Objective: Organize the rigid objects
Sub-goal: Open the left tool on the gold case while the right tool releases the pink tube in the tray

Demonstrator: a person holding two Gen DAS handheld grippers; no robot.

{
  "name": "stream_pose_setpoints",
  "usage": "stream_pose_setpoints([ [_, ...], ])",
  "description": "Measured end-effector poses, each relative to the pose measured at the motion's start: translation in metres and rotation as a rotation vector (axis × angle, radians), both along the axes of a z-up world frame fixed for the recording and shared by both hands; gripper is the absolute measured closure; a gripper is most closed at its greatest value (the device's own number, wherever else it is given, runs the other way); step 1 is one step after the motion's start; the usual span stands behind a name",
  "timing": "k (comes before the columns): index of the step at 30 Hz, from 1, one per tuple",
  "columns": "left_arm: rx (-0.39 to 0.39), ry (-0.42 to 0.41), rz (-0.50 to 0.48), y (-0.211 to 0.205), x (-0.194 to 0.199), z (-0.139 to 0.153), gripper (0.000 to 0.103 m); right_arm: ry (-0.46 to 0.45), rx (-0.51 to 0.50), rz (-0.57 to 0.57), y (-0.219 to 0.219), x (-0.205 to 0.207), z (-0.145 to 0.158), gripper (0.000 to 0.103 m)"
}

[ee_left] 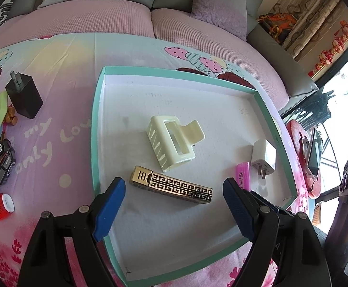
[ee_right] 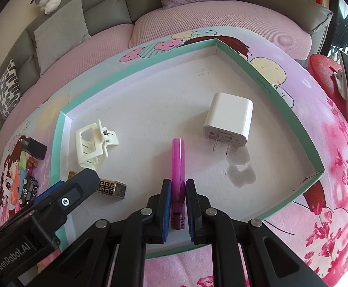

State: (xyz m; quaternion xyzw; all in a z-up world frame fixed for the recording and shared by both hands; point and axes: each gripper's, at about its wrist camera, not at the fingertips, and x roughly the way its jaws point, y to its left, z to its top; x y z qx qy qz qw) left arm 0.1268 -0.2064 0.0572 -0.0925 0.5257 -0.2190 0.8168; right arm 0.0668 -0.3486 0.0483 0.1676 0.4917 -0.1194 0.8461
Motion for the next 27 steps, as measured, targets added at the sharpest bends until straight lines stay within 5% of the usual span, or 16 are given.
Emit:
stream_pose_setpoints([
  [13,0.007,-0.103,0.119,0.03,-0.001,0.022,0.015,-0.014,-0.023,0.019,0.007,0.001,0.007,0.086],
  [15,0.032,-0.125,0.156,0.037,0.0,0.025,0.006,-0.015,-0.031,0.018,0.008,0.001,0.008,0.076],
  [21,0.082,-0.13,0.249,0.06,0.006,0.022,0.006,-0.023,-0.056,0.012,0.01,0.002,0.01,0.042],
  [27,0.137,-0.128,0.321,0.073,0.007,0.016,0.006,-0.035,-0.069,0.022,0.013,0.004,0.01,0.029],
])
